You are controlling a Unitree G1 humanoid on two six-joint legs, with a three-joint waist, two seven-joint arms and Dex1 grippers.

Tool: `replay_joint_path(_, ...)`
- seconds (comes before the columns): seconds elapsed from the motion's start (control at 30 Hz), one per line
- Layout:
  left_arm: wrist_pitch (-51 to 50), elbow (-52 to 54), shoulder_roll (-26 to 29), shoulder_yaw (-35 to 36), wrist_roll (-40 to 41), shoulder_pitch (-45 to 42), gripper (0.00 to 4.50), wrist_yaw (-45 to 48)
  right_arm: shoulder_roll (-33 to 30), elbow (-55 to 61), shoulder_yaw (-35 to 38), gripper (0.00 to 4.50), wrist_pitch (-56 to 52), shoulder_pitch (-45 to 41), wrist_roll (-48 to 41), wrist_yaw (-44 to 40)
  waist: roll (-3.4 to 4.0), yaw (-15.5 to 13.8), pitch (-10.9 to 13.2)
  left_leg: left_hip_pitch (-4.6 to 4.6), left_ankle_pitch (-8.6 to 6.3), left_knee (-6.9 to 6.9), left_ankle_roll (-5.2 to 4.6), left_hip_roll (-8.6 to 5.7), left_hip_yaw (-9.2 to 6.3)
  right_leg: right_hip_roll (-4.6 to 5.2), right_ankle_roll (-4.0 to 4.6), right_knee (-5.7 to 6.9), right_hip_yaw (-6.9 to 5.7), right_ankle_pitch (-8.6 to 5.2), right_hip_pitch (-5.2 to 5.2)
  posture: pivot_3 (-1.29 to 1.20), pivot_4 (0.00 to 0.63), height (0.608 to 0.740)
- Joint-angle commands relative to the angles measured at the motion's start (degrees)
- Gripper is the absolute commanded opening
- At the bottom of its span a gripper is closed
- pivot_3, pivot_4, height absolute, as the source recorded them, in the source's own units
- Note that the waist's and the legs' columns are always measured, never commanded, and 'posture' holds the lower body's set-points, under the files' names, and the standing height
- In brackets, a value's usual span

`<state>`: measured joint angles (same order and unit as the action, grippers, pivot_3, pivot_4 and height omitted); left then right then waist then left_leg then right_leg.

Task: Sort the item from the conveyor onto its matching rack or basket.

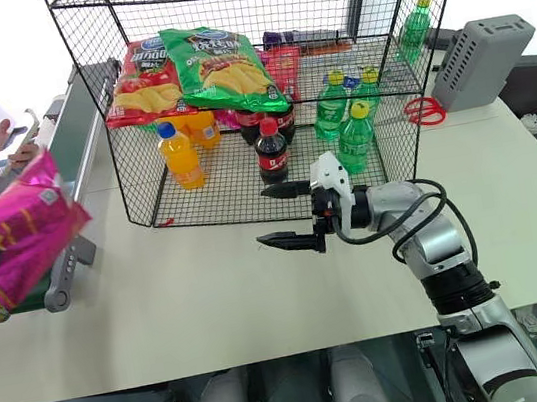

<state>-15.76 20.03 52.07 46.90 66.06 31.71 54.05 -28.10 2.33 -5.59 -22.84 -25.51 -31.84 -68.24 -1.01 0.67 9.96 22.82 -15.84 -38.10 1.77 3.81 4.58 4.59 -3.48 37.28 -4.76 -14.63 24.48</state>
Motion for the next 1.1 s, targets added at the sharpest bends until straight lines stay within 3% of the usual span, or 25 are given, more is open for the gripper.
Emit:
replay_joint_path(0.03, -9.58, 6.15, 1.49, -0.14, 10.86, -1.72, 0.05, 2.14, -2.49, 5.23, 2.69, 4.50, -8.42, 0.60, -7.28, -1.42, -0.01, -0.07, -0.01, -0.01, 0.00, 0.00, 0.00, -0.01, -0.01, 0.00, 0.00, -0.02, 0.00, 0.00, -0.01, 0.00, 0.150, 0.740)
replay_joint_path(0.27, -23.66, 5.62, 1.10, -15.93, 23.01, -16.72, 0.05, 3.05, -5.72, 6.26, 5.52, 4.50, -19.92, 0.22, -14.90, -1.32, 0.02, 0.09, 0.00, -0.06, 0.00, 0.00, 0.00, -0.06, -0.02, -0.07, 0.02, -0.01, 0.05, -0.01, -0.06, 0.00, 0.150, 0.740)
replay_joint_path(0.47, -33.26, -2.63, -1.15, -26.04, 30.45, -35.63, 0.05, 1.86, -6.47, 8.26, 7.49, 4.50, -27.04, -1.46, -21.88, -1.34, 0.00, 0.12, -0.01, -0.08, 0.01, -0.01, 0.00, -0.06, -0.07, -0.15, 0.01, 0.03, 0.08, 0.00, -0.07, 0.00, 0.150, 0.740)
replay_joint_path(0.57, -35.63, -5.14, -3.22, -29.83, 27.19, -41.45, 0.05, 3.55, -6.37, 9.69, 8.46, 4.50, -31.05, -2.32, -26.57, -0.87, 0.00, 0.02, 0.00, -0.07, 0.01, -0.01, 0.00, -0.07, -0.06, -0.15, 0.00, 0.04, 0.09, 0.00, -0.06, 0.00, 0.150, 0.740)
replay_joint_path(0.7, -39.33, -6.20, -6.64, -34.38, 26.04, -46.10, 0.05, 4.17, -3.33, 10.54, 6.70, 4.50, -31.31, -3.36, -26.55, 2.22, 0.00, -0.01, -0.01, -0.07, 0.01, -0.02, 0.00, -0.07, -0.07, -0.16, -0.01, 0.02, 0.09, 0.00, -0.07, 0.00, 0.150, 0.740)
replay_joint_path(1.07, -39.18, -8.00, -11.79, -33.53, 19.23, -49.08, 0.05, 4.29, -4.96, 14.45, 5.89, 4.50, -37.90, -2.52, -31.32, 2.06, -0.01, -0.05, -0.01, -0.04, 0.02, -0.02, 0.01, -0.08, -0.07, -0.14, -0.01, 0.01, 0.10, 0.00, -0.06, 0.00, 0.150, 0.740)
replay_joint_path(1.1, -39.13, -7.88, -12.09, -33.33, 18.89, -48.96, 0.02, 4.18, -4.68, 13.89, 5.50, 4.24, -37.97, -2.85, -30.82, 2.53, -0.01, -0.05, -0.01, -0.04, 0.02, -0.02, 0.01, -0.08, -0.08, -0.14, -0.01, 0.01, 0.10, 0.00, -0.06, 0.00, 0.150, 0.740)
